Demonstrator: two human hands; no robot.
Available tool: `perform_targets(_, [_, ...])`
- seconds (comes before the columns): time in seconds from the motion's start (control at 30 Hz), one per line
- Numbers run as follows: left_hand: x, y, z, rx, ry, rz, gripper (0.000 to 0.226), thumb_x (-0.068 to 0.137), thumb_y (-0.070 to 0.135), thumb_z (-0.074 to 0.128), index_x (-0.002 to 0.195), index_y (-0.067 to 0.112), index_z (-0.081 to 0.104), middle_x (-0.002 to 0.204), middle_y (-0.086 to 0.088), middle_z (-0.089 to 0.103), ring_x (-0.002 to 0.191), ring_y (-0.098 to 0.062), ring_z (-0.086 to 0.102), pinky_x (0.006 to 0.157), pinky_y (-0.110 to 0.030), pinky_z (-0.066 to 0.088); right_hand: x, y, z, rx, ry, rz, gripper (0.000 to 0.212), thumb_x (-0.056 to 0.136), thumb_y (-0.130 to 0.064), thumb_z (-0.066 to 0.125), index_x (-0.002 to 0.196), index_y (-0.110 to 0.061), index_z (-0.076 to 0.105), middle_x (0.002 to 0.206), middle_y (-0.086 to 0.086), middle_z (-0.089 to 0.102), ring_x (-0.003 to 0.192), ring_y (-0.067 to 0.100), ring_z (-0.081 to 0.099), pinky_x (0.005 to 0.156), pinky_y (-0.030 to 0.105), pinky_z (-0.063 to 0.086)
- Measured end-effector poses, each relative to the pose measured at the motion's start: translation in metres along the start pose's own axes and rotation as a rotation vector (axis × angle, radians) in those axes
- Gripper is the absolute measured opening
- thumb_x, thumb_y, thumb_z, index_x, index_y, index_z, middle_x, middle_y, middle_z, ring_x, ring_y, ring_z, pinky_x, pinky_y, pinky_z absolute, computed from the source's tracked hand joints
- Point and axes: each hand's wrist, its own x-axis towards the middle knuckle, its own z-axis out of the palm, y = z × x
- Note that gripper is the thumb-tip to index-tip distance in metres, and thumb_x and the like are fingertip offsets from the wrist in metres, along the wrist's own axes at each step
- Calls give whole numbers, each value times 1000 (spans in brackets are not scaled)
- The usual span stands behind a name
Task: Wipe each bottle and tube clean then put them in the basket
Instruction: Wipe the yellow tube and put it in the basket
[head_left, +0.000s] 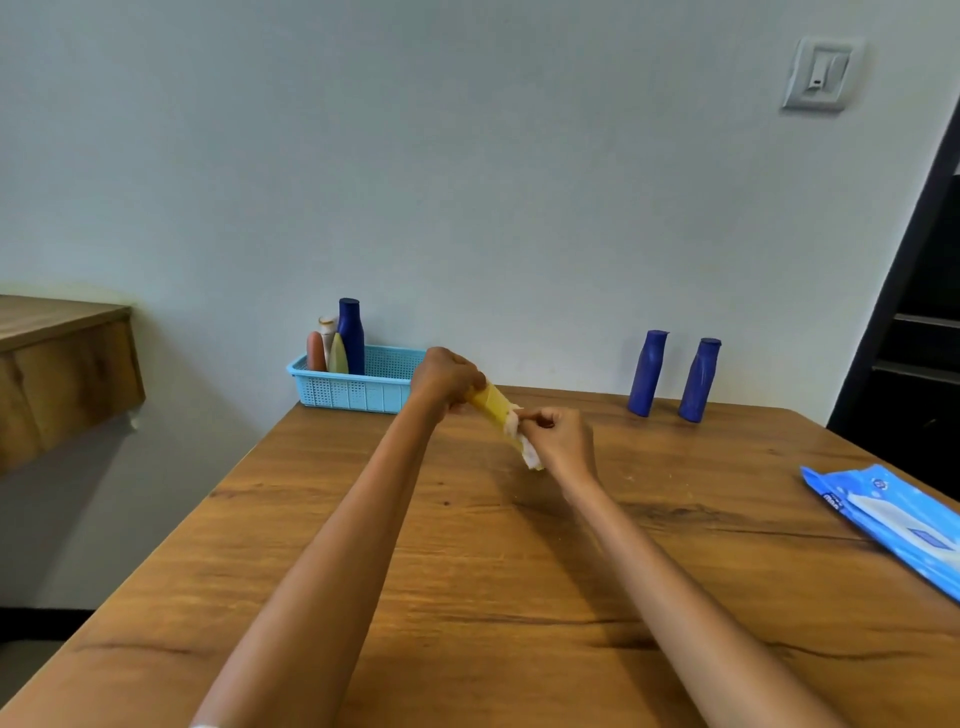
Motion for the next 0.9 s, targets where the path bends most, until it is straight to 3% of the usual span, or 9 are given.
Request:
perform_targets(0.1, [-3,4,0,4,-12,7,13,76,3,69,89,0,68,69,-10,57,57,-20,51,55,-29,47,8,13,-15,-35,21,155,11,83,-17,67,91,-14,74,97,2,71,84,14,61,79,36,56])
perform_targets(0.2, [-6,8,3,33,-7,47,14,76,2,68,90,0,69,72,-12,59,56,-21,52,58,-31,49,19,7,-16,-125,-8,187,12,85,-14,62,88,-16,74,93,3,71,74,13,59,76,34,53])
perform_targets(0.27, [-6,9,5,54,4,69,13,76,3,68,89,2,70,77,-13,62,64,-25,56,68,-37,53,25,-10,-10,-125,-28,146,12,84,-18,62,83,-20,74,90,4,73,68,14,62,72,33,53])
perform_targets(0.4, [-4,8,6,78,19,84,11,76,3,67,86,4,70,80,-15,64,70,-26,59,77,-39,55,21,-39,6,-39,-21,-16,17,83,-17,60,90,-19,76,96,1,73,88,17,66,79,34,54])
perform_targets(0.47, [-3,7,4,73,15,72,11,76,3,68,86,4,70,81,-15,64,71,-26,59,80,-41,56,11,-37,8,-7,-23,-74,16,83,-17,62,90,-18,76,93,0,74,88,14,65,77,32,53])
perform_targets(0.63, [-6,6,1,64,-8,45,18,80,4,68,97,0,68,85,-14,62,63,-20,55,66,-32,53,4,1,-6,-102,30,39,13,83,-23,66,78,-14,75,79,3,71,71,13,59,60,29,44])
perform_targets(0.77, [-9,8,4,59,1,80,20,80,4,67,99,-1,68,86,-14,62,66,-21,56,65,-32,53,16,17,-16,-199,35,183,13,86,-13,63,91,-11,75,97,4,72,84,17,62,71,33,52])
perform_targets(0.83, [-11,10,7,83,21,109,19,80,5,67,98,1,69,86,-13,64,70,-23,58,73,-36,54,22,11,-14,-228,4,191,15,87,-10,60,93,-12,74,99,4,71,87,19,62,72,33,53])
perform_targets(0.9, [-13,12,9,105,42,127,19,78,7,67,96,4,70,87,-12,67,72,-26,62,73,-35,54,28,-1,-8,-234,-4,138,18,87,-10,58,91,-16,75,99,4,72,92,21,63,75,34,52])
